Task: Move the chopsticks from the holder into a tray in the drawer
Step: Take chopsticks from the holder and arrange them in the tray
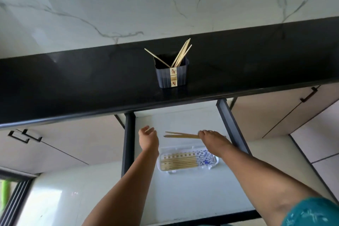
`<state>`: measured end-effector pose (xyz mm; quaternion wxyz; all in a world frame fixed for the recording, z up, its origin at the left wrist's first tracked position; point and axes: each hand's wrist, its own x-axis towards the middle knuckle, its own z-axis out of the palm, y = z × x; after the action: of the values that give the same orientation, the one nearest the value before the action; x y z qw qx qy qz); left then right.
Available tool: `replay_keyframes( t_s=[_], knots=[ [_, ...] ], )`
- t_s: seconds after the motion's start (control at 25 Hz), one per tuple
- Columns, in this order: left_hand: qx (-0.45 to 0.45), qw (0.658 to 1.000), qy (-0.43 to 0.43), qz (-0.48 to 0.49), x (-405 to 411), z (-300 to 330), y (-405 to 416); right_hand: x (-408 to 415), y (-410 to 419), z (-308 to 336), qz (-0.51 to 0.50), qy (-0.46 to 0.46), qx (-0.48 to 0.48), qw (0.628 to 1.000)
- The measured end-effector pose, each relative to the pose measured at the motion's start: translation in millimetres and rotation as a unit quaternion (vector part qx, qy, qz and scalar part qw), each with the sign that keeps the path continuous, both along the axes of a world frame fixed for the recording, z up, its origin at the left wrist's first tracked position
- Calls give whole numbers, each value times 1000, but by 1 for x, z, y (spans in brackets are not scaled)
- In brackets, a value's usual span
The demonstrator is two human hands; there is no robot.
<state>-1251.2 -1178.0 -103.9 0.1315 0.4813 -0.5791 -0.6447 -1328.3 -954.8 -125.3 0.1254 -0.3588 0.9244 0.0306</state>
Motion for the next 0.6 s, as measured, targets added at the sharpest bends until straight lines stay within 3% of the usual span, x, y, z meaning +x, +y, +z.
replay_keyframes(
  t_s=[0.04, 0.12, 0.24, 0.32, 0.4, 0.6],
  knots=[
    [-128, 989, -39, -68, 11, -12, 2, 2, 3, -9, 4, -11, 16, 1000],
    [-331, 907, -44, -257, 29, -36, 9, 10, -2, -23, 24, -30, 51, 998],
    [-409, 749, -95, -512, 48, -68, 26, 19, -20, -47, 8, -70, 95, 993],
    [-423, 669, -163, -589, 53, -89, 33, 20, -28, -62, -6, -72, 106, 992],
    [-417, 643, -207, -607, 53, -104, 36, 18, -35, -76, 9, -65, 120, 991],
    [-429, 624, -243, -606, 47, -123, 32, 10, -41, -101, 26, -64, 92, 993]
  ],
)
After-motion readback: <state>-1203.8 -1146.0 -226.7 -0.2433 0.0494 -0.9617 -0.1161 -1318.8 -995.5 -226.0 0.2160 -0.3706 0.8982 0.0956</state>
